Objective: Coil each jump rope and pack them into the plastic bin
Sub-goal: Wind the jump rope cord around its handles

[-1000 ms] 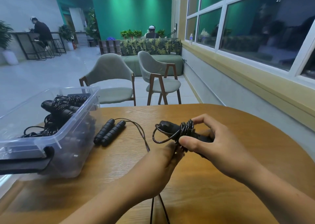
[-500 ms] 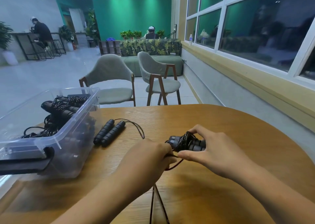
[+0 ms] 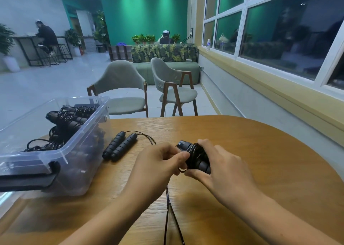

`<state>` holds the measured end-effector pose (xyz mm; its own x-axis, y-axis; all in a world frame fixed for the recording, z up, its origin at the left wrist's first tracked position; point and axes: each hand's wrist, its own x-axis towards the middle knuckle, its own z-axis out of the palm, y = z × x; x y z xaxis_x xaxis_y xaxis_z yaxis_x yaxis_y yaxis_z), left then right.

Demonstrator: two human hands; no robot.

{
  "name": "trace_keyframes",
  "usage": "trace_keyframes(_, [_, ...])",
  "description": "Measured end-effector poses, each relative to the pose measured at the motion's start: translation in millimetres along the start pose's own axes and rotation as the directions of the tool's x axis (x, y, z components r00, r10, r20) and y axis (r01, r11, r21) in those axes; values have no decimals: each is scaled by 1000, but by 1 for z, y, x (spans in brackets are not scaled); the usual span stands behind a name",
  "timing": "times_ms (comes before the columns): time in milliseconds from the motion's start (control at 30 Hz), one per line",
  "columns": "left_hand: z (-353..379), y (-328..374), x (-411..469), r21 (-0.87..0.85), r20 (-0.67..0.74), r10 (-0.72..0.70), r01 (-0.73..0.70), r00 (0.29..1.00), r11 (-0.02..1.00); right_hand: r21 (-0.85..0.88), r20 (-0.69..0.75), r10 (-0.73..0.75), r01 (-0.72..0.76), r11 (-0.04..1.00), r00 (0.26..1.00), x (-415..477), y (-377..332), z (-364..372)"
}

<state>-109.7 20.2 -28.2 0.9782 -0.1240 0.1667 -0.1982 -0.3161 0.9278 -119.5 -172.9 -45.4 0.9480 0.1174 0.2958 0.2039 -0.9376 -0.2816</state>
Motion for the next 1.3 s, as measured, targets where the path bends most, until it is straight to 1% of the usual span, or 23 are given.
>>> trace_keyframes(100, [-2, 4, 0, -50, -7, 4, -4, 1000, 999, 5, -78, -44, 45, 999, 996, -1, 0, 3])
trace_keyframes(167, [-2, 7, -1, -35, 11, 30, -29, 999, 999, -5, -67, -56, 56, 998, 996, -1, -1, 5])
trace_keyframes(300, [-3, 10, -6, 61, 49, 120, -123, 992, 990, 49, -3, -59, 59, 997, 998, -1, -3, 7])
trace_keyframes(433, [-8, 13, -8, 255, 103, 226, -245, 969, 935, 123, -3, -78, 77, 989, 997, -1, -1, 3])
trace_keyframes(533, [-11, 13, -6, 321, 83, 254, -267, 964, 908, 177, -17, -105, 106, 978, 994, -3, -3, 5])
trace_keyframes(633, [-10, 10, -5, 370, 63, 339, -338, 939, 866, 241, -35, -126, 131, 962, 991, -4, -2, 8])
trace_keyframes(767, [-11, 9, -3, 445, 91, 427, -421, 900, 791, 288, -45, -161, 167, 943, 986, -4, -4, 7])
trace_keyframes(833, [-13, 8, -1, 441, 101, 455, -449, 885, 777, 297, -69, -171, 184, 937, 983, -2, -4, 7])
trace_keyframes(933, [-18, 7, 2, 361, 66, 440, -432, 896, 826, 238, -131, -207, 234, 943, 969, 0, -3, 5])
trace_keyframes(1000, [-25, 8, 7, 344, 39, 424, -410, 905, 845, 168, -195, -245, 278, 946, 950, 1, -2, 1])
trace_keyframes(1033, [-29, 9, 10, 344, 51, 408, -399, 912, 850, 140, -220, -270, 304, 942, 938, 2, -2, -1])
trace_keyframes(1100, [-42, 12, 17, 344, 122, 346, -367, 930, 864, 85, -246, -328, 357, 930, 912, 4, -3, -5])
trace_keyframes(1167, [-56, 15, 21, 312, 221, 242, -304, 945, 900, 16, -265, -392, 410, 912, 881, 8, -6, -7])
trace_keyframes(1233, [-71, 19, 23, 236, 326, 132, -216, 936, 948, -44, -265, -452, 458, 888, 852, 12, -12, -8])
trace_keyframes(1300, [-86, 26, 23, 229, 384, 97, -196, 918, 953, -93, -262, -503, 497, 863, 824, 18, -21, -8])
